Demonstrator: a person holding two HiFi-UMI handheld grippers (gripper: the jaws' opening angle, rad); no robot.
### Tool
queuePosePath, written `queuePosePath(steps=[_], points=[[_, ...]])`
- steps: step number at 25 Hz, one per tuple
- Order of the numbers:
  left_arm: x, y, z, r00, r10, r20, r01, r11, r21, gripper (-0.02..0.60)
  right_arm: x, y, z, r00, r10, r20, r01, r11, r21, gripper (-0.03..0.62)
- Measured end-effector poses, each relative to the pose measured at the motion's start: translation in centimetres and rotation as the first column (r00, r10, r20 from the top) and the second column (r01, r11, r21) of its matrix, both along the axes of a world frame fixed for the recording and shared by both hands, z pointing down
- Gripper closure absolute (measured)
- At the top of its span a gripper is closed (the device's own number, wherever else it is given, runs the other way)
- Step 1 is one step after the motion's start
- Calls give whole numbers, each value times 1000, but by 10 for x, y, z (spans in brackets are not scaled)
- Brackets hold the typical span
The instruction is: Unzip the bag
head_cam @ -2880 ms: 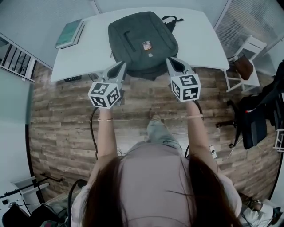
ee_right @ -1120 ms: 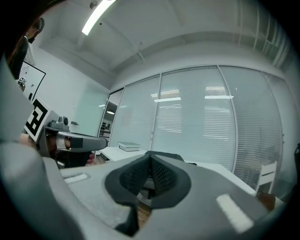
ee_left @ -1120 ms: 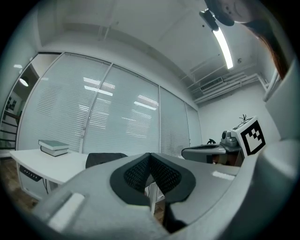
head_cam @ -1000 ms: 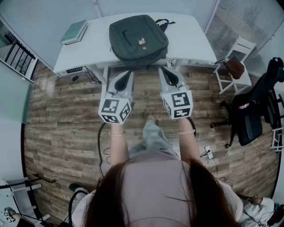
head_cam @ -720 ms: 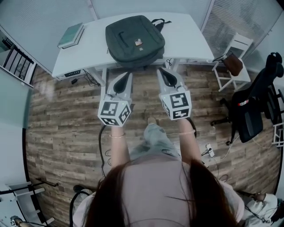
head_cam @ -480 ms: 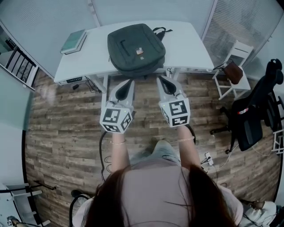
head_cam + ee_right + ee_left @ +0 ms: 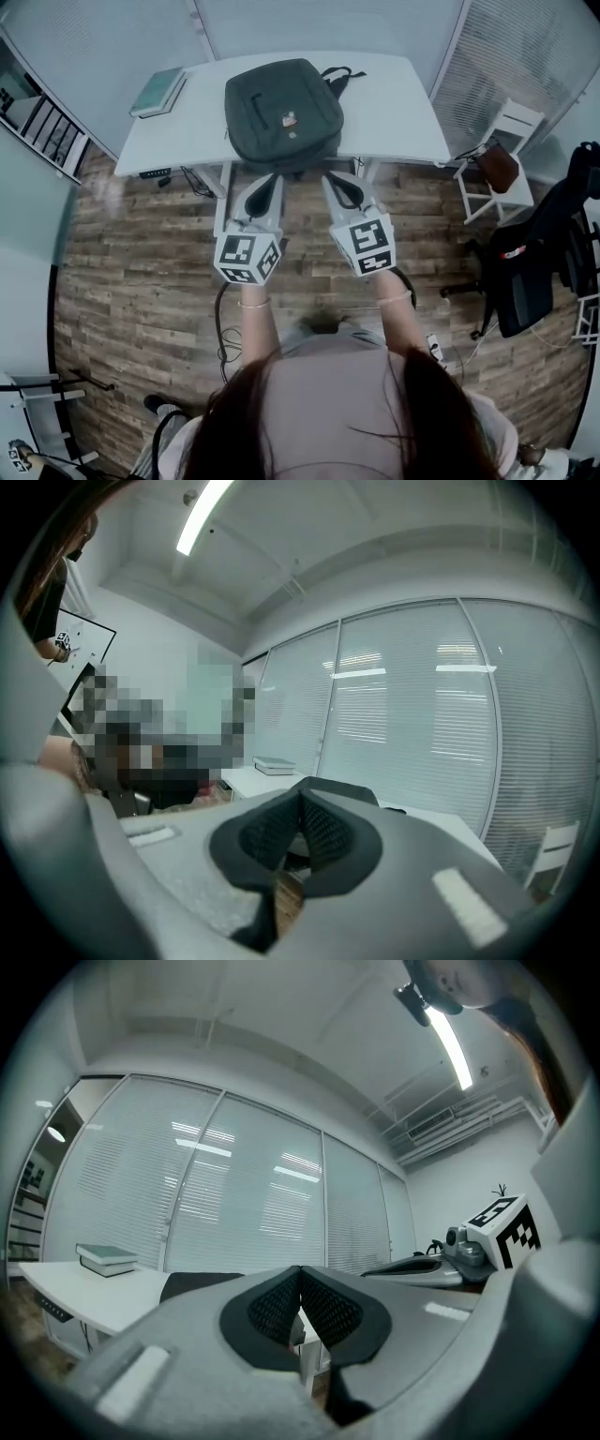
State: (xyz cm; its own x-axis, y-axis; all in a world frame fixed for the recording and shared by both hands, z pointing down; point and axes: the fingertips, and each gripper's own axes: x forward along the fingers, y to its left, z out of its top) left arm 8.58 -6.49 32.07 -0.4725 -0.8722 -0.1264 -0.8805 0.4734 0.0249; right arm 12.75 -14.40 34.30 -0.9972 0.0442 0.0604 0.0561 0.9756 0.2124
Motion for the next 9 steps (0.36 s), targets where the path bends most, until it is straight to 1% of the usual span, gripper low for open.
queuePosePath(steps=[3, 9], points=[[3, -8, 1, 1000, -22, -8, 22, 1000, 7, 571, 1, -9, 0, 1000, -26, 2, 26, 1000, -2, 591], [17, -27, 0, 999, -44, -2, 44, 999, -7, 571, 12, -28, 1, 999, -54, 3, 54, 998, -16, 591]])
